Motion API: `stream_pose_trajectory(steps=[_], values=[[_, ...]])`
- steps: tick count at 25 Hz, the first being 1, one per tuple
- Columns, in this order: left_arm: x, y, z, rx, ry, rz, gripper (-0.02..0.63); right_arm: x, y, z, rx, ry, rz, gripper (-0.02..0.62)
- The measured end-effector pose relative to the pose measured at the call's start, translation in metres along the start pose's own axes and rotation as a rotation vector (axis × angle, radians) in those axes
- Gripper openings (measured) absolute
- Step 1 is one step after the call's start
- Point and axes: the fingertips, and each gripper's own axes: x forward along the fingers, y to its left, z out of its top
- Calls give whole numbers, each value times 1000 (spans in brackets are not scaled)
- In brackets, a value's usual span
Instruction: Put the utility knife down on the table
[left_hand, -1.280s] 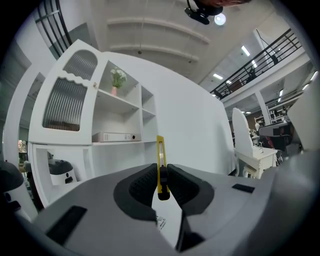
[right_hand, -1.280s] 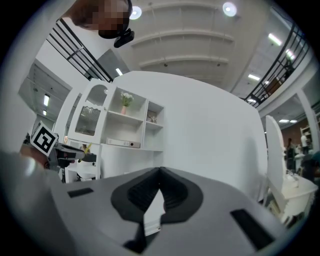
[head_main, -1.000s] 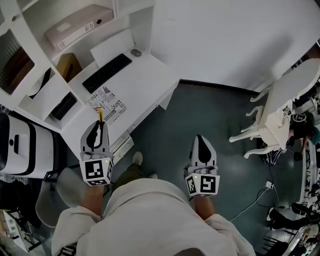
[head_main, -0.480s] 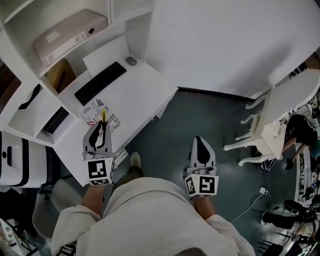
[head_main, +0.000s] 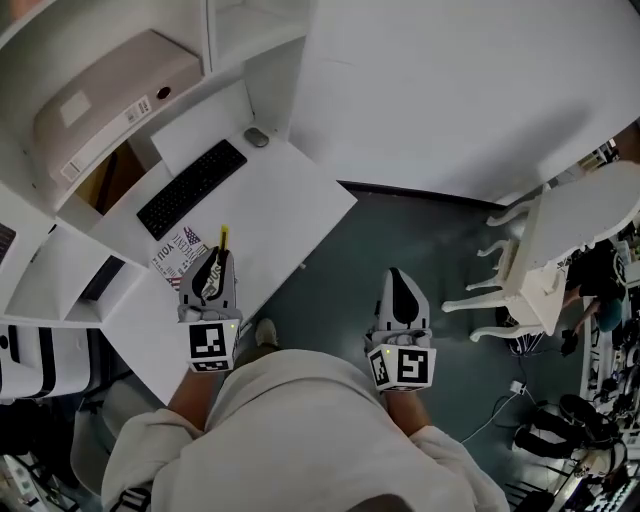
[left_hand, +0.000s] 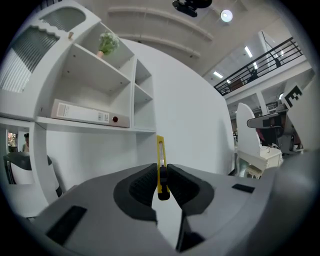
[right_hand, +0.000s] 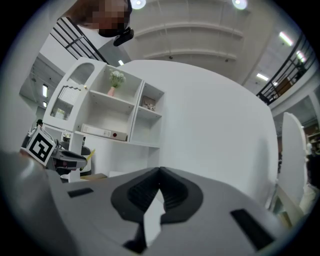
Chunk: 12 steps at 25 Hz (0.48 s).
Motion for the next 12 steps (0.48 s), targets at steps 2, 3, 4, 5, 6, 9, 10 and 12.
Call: stream_pose_trajectory(steps=[2,3,4,5,6,9,10,12], values=[[17,3,-3,-7,9,-17,63,21,2,0,2,4,0,3],[24,5,-5,-9,11,-26,63,30,4,-1,5,4,2,3],[31,7,-6,-10,13,-32,63,40,7,-3,8,5,6,3],[39,9,-8,-9,16,-37,63,48,10,-4,10,6,11,3],[45,11,-10,-10,20,-41,63,56,14,-5,12,8,19,3],[60,13,-18,-25,42,-44,63,73,20,-9,11,22,43,3],[64,14,-20,-31,50,-42,63,79,19,-11,15,26,47,3],[74,17,-25,-43,62,-36,63,92,17,-15,25,28,54,3]])
